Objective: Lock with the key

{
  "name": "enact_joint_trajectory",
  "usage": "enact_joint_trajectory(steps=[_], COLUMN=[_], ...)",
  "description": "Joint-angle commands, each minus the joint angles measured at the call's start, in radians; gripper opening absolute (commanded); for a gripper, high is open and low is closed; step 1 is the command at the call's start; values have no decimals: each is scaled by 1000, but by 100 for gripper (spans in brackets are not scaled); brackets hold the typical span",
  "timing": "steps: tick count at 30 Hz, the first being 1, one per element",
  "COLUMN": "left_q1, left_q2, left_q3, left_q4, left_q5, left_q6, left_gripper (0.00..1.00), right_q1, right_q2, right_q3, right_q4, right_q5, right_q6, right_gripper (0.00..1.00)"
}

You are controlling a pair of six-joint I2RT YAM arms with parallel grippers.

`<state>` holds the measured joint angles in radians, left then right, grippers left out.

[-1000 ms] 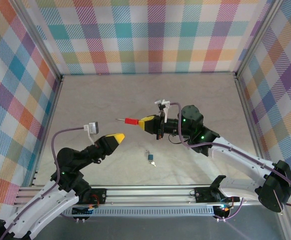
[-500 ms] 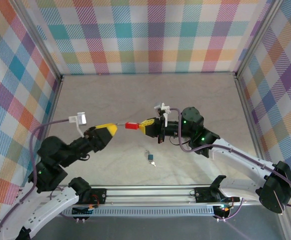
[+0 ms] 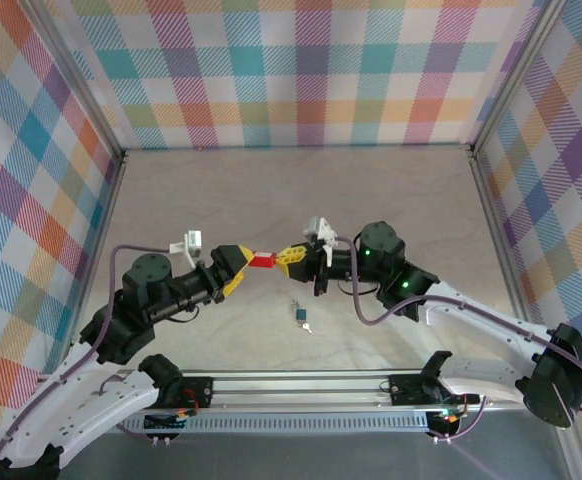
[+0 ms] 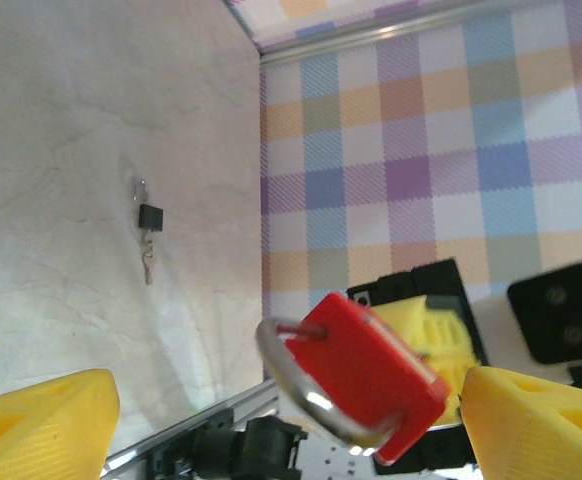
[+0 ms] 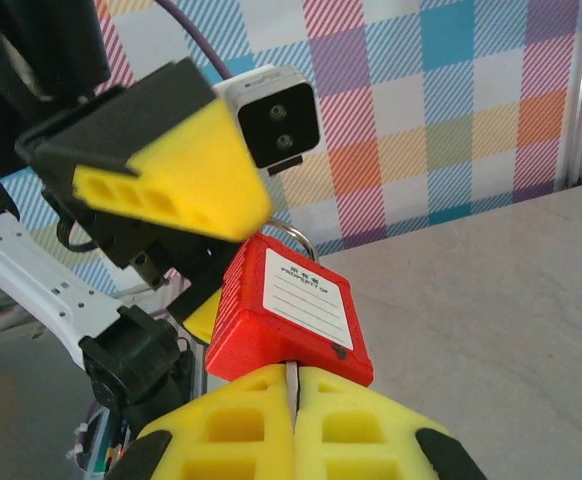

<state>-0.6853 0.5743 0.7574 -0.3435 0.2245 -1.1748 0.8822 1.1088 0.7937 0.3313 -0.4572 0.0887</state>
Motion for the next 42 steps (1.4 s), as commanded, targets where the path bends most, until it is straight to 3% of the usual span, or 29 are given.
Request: enact_joint_trajectory(steps=[1,7,13,16,19,22,27,34,42], left_q1=[-8,-19,-86,-103,-105,-105,-107,-110,-114], left_q2=[-27,-10,60,58,50,48,45,33,-33], left_q3=[6,-69,-2,-10,-23,-26,-27,-40,-142], left_q4=[-25,136,130,144,156,145,124,136,356], left_q5=[-63,-54,-56,-74,-80,-82,-95,-112,-67], left_q6=[-121,-247,-213,-209,-207,-198,-182,-116,65], left_gripper=[88,83,77,62,38,21,0,0,0], right_q1=[30,74,94,103,105,109,115,115,113], right_q2=[-17,9,37,46,54,54,51,54,44], right_q3=[-15,-12,-8,-8,-4,0,5,29,40], right_q4=[42,48,68,69,71,67,63,50,83], right_q5=[67,137,184,205,206,203,194,174,161], right_q6=[-96,-151,-171,-178,-178,-178,-174,-60,126], right_gripper=[0,0,0,0,0,0,0,0,0])
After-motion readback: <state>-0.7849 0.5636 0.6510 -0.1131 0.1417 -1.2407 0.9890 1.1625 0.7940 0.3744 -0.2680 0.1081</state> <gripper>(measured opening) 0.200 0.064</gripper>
